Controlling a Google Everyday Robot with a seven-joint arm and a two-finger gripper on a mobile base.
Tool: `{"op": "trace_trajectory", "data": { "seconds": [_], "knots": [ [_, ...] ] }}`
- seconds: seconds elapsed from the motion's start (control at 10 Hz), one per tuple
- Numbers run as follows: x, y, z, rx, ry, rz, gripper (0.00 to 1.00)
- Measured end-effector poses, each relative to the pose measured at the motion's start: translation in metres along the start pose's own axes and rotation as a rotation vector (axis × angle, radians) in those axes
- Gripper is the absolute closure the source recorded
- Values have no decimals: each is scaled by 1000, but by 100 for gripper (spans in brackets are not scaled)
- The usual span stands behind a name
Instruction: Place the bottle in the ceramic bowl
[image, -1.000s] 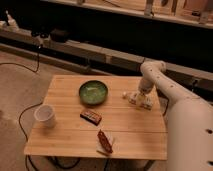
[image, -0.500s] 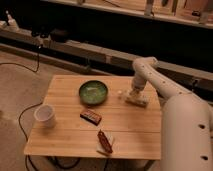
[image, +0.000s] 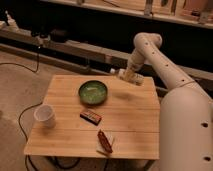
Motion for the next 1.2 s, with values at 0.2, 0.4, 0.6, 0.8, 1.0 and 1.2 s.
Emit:
{"op": "trace_trajectory", "data": {
  "seconds": [0.2, 0.4, 0.6, 0.8, 1.0, 1.2],
  "knots": [
    [50, -5, -2, 8, 20, -97, 70],
    [84, -27, 17, 45, 12, -176, 70],
    [101, -47, 37, 74, -8, -222, 58],
    [108, -63, 57, 95, -33, -246, 36],
    [121, -72, 64, 109, -24, -263, 21],
    [138, -76, 63, 125, -3, -293, 20]
  ]
}}
